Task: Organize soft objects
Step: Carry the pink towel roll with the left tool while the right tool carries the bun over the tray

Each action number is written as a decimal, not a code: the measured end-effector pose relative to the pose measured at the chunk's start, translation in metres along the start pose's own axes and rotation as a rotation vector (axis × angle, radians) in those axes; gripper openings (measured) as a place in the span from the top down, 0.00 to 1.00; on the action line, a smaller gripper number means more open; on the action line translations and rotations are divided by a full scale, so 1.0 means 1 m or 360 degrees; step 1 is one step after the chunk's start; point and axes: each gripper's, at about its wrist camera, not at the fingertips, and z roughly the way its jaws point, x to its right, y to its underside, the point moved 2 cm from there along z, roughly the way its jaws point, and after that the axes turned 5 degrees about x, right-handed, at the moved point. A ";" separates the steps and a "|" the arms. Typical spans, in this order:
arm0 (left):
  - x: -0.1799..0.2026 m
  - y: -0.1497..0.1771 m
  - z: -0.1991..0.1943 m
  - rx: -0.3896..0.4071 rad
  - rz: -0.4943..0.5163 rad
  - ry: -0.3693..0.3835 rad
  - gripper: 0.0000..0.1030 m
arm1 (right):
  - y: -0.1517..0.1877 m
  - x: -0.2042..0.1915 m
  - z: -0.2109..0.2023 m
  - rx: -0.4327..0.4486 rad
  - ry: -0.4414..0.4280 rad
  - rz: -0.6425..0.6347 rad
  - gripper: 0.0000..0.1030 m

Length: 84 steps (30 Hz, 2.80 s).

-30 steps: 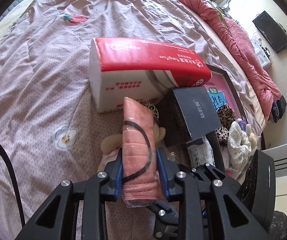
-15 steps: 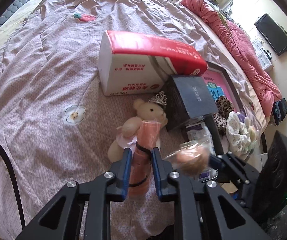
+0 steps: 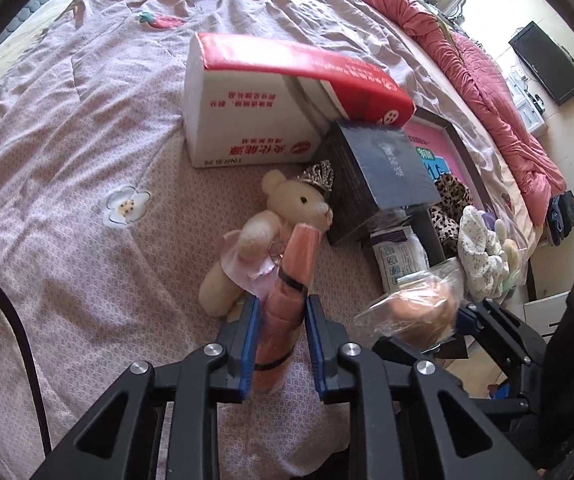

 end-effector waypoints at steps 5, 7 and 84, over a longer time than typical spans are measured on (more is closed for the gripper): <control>0.002 0.002 0.007 -0.0003 -0.0010 0.0000 0.82 | -0.001 0.005 -0.004 0.0011 0.0007 0.0021 0.47; 0.003 0.003 0.006 0.0009 -0.0014 0.0009 0.83 | -0.002 0.006 -0.005 0.0015 0.0009 0.0027 0.47; 0.187 0.004 0.024 0.0051 0.0282 0.0092 0.84 | 0.031 0.133 -0.142 0.0136 0.0262 0.0268 0.47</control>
